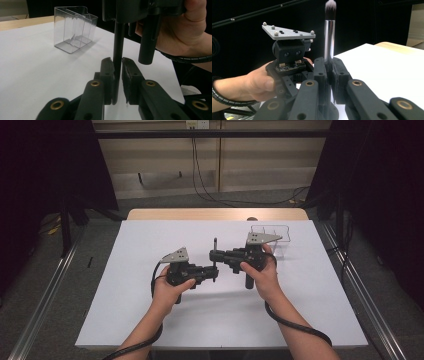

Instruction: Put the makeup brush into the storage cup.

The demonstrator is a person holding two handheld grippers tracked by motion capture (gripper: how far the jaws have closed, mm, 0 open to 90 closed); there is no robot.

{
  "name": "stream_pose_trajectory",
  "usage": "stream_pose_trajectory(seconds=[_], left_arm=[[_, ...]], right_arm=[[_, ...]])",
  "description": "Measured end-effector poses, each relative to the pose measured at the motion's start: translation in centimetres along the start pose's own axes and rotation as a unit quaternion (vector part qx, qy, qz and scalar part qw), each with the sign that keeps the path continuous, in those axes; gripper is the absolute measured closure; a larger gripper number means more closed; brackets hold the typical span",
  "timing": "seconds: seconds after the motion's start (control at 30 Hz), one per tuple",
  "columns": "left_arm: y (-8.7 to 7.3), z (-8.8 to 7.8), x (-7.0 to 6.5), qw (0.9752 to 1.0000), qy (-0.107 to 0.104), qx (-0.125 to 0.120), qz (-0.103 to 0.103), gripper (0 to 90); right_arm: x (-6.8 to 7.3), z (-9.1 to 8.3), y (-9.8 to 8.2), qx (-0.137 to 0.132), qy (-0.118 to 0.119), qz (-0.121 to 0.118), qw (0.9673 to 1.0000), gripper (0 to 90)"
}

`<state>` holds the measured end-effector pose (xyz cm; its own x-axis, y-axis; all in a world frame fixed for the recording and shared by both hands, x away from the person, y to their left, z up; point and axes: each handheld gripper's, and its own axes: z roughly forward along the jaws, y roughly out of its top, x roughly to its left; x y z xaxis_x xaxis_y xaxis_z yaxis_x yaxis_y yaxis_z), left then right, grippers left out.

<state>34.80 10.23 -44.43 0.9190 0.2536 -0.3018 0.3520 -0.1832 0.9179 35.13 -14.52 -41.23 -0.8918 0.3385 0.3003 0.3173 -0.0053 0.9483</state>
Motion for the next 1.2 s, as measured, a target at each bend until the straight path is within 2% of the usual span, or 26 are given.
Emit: stream_pose_trajectory(seconds=[0.1,0.43,0.6,0.77,0.8,0.87,0.97,1.2], left_arm=[[0.0,-0.2,0.0,1.0,-0.002,-0.007,0.001,72.5],[0.1,-0.8,0.0,1.0,0.004,-0.004,0.006,57.7],[0.1,-1.0,-0.1,0.9999,0.013,0.003,0.005,45.3],[0.3,-1.3,-0.1,0.9999,0.012,0.001,0.01,34.9],[0.3,-1.3,0.0,1.0,0.006,0.0,0.007,33.2],[0.3,-1.4,0.0,1.0,0.009,0.001,0.004,27.8],[0.3,-1.6,0.1,0.9999,0.009,-0.004,0.01,24.1],[0.3,-2.0,0.1,0.9998,0.013,-0.011,0.005,13.8]], right_arm=[[0.1,0.0,0.1,0.001,0.003,-0.002,1.0,84.8],[0.0,-0.4,0.1,0.001,-0.001,-0.007,1.0,84.7],[-0.1,-0.6,0.1,-0.002,-0.004,-0.01,0.9999,84.8],[-0.1,-0.9,0.1,-0.004,-0.008,-0.014,0.9999,84.7],[-0.1,-1.0,0.1,-0.004,-0.008,-0.014,0.9999,84.7],[-0.1,-1.1,0.2,-0.006,-0.009,-0.015,0.9998,84.7],[-0.2,-1.2,0.2,-0.006,-0.01,-0.017,0.9998,84.8],[-0.2,-1.5,0.2,-0.008,-0.012,-0.019,0.9997,84.7]])
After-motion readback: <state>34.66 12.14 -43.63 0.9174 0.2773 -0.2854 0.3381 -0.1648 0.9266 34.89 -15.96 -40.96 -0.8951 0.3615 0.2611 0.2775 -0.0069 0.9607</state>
